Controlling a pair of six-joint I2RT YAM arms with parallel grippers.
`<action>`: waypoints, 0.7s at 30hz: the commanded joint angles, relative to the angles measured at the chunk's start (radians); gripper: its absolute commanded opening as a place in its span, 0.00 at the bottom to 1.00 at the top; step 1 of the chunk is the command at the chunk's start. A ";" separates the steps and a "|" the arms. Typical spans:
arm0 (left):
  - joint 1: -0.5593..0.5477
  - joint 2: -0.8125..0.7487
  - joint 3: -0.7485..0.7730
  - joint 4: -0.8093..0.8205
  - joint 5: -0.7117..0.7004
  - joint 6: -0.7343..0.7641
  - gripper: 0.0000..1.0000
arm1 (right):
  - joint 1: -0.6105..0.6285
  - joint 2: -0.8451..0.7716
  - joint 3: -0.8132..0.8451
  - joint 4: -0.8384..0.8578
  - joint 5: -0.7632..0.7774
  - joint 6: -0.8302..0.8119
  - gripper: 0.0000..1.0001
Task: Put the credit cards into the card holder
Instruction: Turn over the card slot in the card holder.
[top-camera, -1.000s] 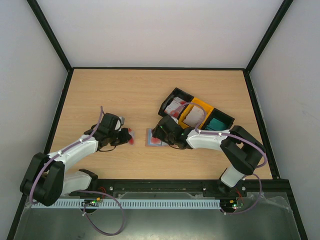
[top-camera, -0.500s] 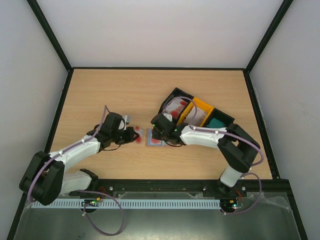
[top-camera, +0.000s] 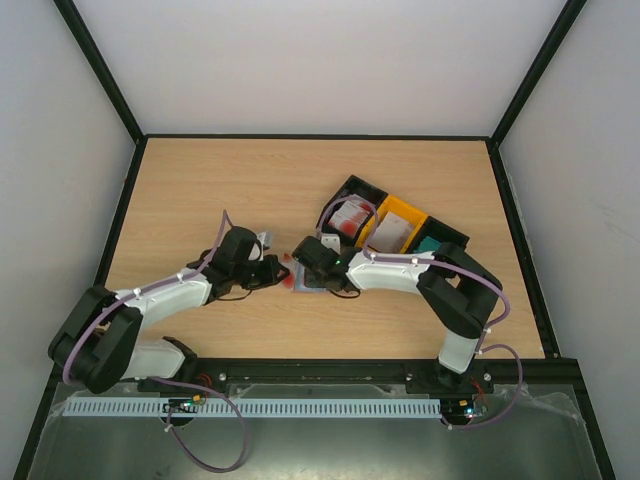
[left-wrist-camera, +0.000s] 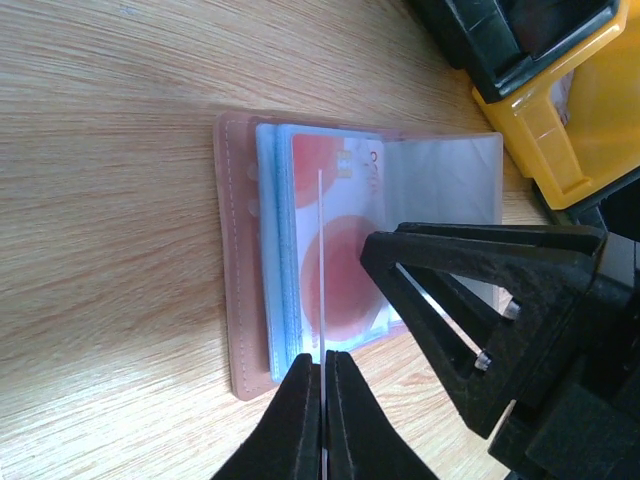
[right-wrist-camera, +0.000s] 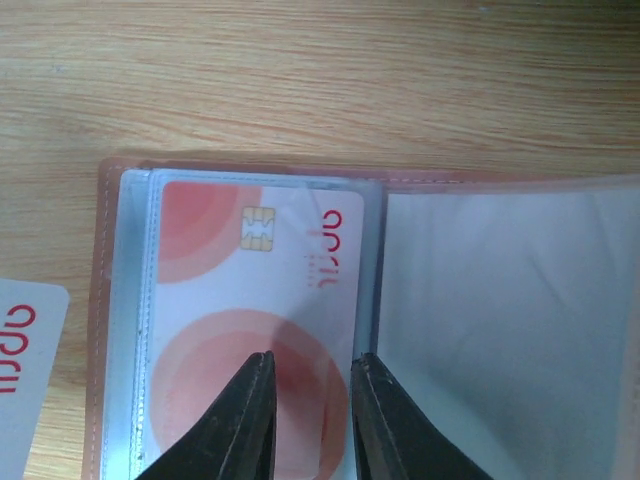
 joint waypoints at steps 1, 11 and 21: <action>-0.005 0.008 -0.005 0.019 -0.017 -0.001 0.03 | 0.003 -0.007 -0.016 -0.034 0.052 0.035 0.18; -0.010 0.040 -0.004 0.030 -0.015 0.006 0.03 | 0.003 -0.009 -0.037 -0.061 0.086 0.058 0.04; -0.020 0.058 -0.006 0.030 -0.011 0.014 0.03 | 0.002 -0.024 -0.064 -0.049 0.105 0.087 0.02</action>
